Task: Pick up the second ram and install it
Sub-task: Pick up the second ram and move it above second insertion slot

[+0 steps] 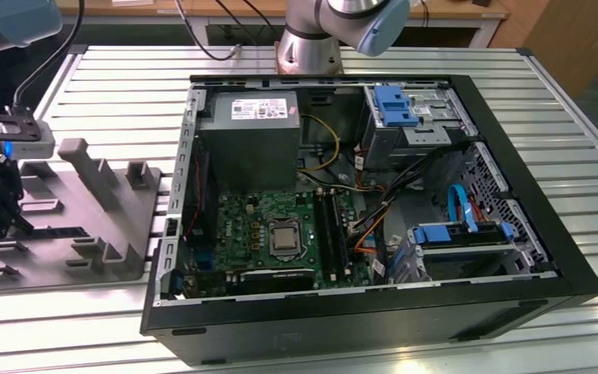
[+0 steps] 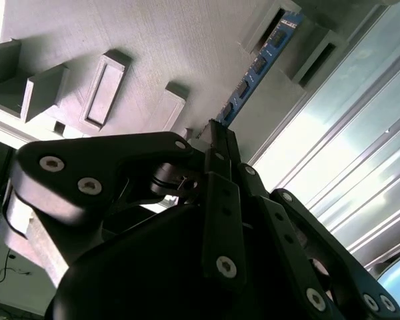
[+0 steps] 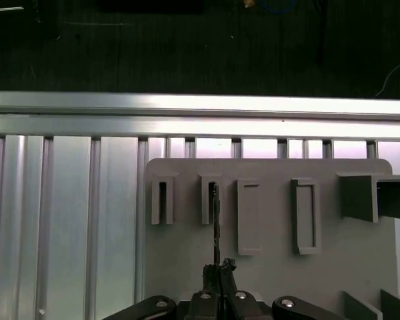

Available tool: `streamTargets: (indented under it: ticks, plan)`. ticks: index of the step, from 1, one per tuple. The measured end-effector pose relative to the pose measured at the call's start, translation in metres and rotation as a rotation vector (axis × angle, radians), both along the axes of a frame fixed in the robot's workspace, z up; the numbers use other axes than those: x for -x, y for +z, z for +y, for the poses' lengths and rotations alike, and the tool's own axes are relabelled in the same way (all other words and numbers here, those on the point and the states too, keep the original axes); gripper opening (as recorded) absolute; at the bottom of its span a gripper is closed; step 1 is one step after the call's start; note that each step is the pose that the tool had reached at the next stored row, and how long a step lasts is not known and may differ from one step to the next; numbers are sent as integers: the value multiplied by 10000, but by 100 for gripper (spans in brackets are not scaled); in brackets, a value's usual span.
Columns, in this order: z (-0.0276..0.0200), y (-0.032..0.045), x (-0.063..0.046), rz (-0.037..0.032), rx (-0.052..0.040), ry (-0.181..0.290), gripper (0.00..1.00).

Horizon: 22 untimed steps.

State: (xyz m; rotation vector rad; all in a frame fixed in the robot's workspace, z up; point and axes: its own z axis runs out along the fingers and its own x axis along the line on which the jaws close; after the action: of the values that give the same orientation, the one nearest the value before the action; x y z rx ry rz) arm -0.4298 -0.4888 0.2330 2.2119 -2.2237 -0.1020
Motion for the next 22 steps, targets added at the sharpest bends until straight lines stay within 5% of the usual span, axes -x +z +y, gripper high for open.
streamTargets:
  ticks: [7,22]
  plan:
    - [-1,40,0,1,0,0,11]
    - [0,419,0,-1,0,0,11]
